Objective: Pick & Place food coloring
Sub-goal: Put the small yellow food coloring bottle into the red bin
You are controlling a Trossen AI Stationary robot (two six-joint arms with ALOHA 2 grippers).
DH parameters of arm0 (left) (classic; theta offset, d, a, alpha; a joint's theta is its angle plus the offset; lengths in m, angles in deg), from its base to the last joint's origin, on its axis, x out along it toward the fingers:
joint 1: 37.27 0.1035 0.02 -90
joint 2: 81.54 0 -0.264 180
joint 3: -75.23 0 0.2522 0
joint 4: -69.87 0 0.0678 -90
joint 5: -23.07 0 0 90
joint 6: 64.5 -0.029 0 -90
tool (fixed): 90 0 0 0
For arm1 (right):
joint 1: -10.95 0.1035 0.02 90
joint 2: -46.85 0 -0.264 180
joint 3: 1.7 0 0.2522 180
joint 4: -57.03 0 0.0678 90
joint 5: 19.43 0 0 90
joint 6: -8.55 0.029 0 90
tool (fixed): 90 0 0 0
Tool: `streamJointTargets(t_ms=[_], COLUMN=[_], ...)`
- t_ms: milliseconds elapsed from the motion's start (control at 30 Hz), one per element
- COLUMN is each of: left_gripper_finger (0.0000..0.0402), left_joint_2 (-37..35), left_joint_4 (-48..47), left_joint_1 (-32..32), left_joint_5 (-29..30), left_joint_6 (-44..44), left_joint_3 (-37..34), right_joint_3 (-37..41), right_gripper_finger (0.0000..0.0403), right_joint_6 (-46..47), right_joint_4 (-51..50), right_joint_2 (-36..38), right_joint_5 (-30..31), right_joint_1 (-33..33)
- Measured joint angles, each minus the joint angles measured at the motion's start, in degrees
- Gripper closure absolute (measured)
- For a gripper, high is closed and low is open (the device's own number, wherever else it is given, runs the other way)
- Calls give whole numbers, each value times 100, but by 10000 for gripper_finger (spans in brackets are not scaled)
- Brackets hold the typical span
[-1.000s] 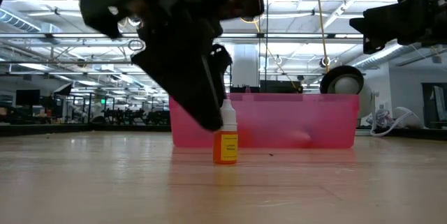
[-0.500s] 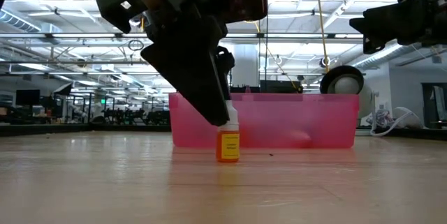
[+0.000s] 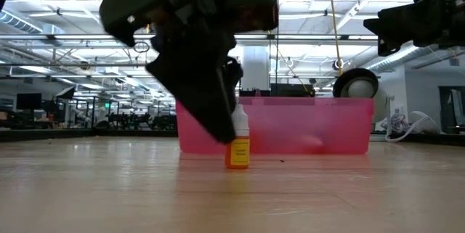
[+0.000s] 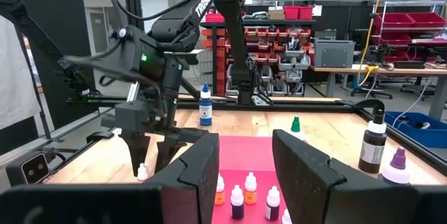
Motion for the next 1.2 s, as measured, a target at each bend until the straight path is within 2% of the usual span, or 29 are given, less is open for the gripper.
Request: streamJointTargets(t_ms=[933, 1033, 1200], left_gripper_finger=[234, 256, 322], left_joint_2=[-9, -9, -9], left_joint_4=[170, 170, 173], left_joint_1=[0, 0, 36], left_joint_5=[0, 0, 0], left_joint_6=[-15, -11, 38], left_joint_3=[4, 4, 4], right_joint_3=[2, 2, 2], right_gripper_finger=[277, 277, 277], right_joint_6=[0, 0, 0], right_joint_4=[-1, -1, -1], right_joint_2=[0, -2, -2], right_joint_5=[0, 0, 0], right_joint_1=[-1, 1, 1])
